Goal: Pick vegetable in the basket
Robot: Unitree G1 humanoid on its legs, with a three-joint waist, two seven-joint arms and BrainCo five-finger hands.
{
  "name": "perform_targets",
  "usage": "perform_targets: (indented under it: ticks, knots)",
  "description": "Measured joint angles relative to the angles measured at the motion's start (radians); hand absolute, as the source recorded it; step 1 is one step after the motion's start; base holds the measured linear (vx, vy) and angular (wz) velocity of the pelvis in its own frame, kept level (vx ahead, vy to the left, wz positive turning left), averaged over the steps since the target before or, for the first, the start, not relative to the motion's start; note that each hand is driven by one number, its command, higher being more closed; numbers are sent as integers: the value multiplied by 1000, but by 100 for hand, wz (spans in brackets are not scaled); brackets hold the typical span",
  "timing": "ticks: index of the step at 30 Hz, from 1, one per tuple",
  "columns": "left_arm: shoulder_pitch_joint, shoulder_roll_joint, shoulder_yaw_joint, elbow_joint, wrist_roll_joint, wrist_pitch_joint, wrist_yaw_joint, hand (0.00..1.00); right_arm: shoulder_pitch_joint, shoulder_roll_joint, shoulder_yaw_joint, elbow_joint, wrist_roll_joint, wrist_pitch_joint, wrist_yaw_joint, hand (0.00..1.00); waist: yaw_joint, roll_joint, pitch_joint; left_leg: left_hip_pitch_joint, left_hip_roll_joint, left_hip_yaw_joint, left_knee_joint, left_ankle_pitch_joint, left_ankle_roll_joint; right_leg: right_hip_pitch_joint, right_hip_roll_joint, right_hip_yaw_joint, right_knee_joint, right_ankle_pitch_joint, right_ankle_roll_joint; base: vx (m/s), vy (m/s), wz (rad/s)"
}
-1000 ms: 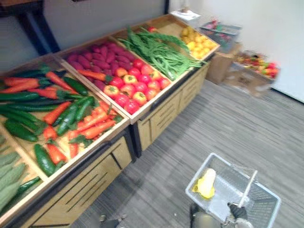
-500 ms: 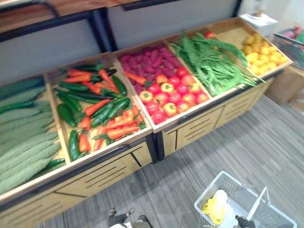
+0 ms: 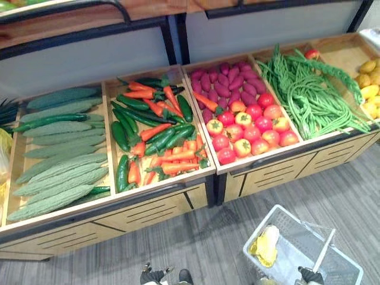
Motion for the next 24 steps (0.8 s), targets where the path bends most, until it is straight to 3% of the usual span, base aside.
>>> perform_targets:
  ticks: [2,4,7,8,9,11,13,16,18,24]
  knots:
    - [-1,29,3,-4,2,2,0,0,-3,13,5,-4,-1,-8,1,100,-3,-27,5,27,-14,-12,1,-25,8,-94,-26,99,173,36,-32,14,42,7]
    - [-2,57,13,-3,1,3,3,0,5,42,14,-2,-1,-12,2,100,-4,-51,8,22,7,-43,3,-32,1,-105,17,137,108,-6,-35,94,-5,38]
    - [-3,54,57,11,-2,5,4,0,14,52,28,38,-4,-14,11,100,-2,-54,16,2,31,-98,7,-25,-9,-99,90,193,-151,-18,-24,144,-97,46]
    - [-1,56,77,13,-2,5,6,0,15,61,29,45,-1,-9,13,100,-3,-70,16,1,20,-106,4,-17,-28,-74,102,232,-305,54,-16,229,-209,49]
    - [-15,57,105,23,-4,5,7,0,6,66,17,50,-1,-2,16,100,1,-76,30,14,14,-109,-11,-13,-41,-48,107,253,-339,59,17,178,-168,31]
    - [-16,14,129,22,-8,2,8,0,-11,49,-1,46,-1,2,17,100,10,-32,36,16,42,-104,-24,-5,-51,-53,137,253,-338,57,9,167,-110,5]
    - [-21,0,131,22,-10,1,10,0,-12,30,0,46,-1,7,18,100,21,-11,35,26,51,-102,-34,6,-63,-45,148,246,-342,45,-3,168,-100,-1]
    - [-24,-17,129,20,-10,-5,6,0,-4,24,-2,52,-2,17,18,100,13,-7,32,27,52,-106,-35,12,-65,-3,149,214,-390,44,-4,79,-50,20]
    - [-24,-14,133,19,-20,-11,6,0,-3,31,-9,75,-2,18,18,100,15,-20,29,26,48,-110,-36,12,-65,17,151,199,-429,45,-4,53,-17,25]
    - [-10,-10,247,37,-92,-14,8,0,8,34,-64,88,-2,22,18,100,20,-32,9,30,34,-106,-60,12,-65,50,146,194,-505,83,13,0,23,5]
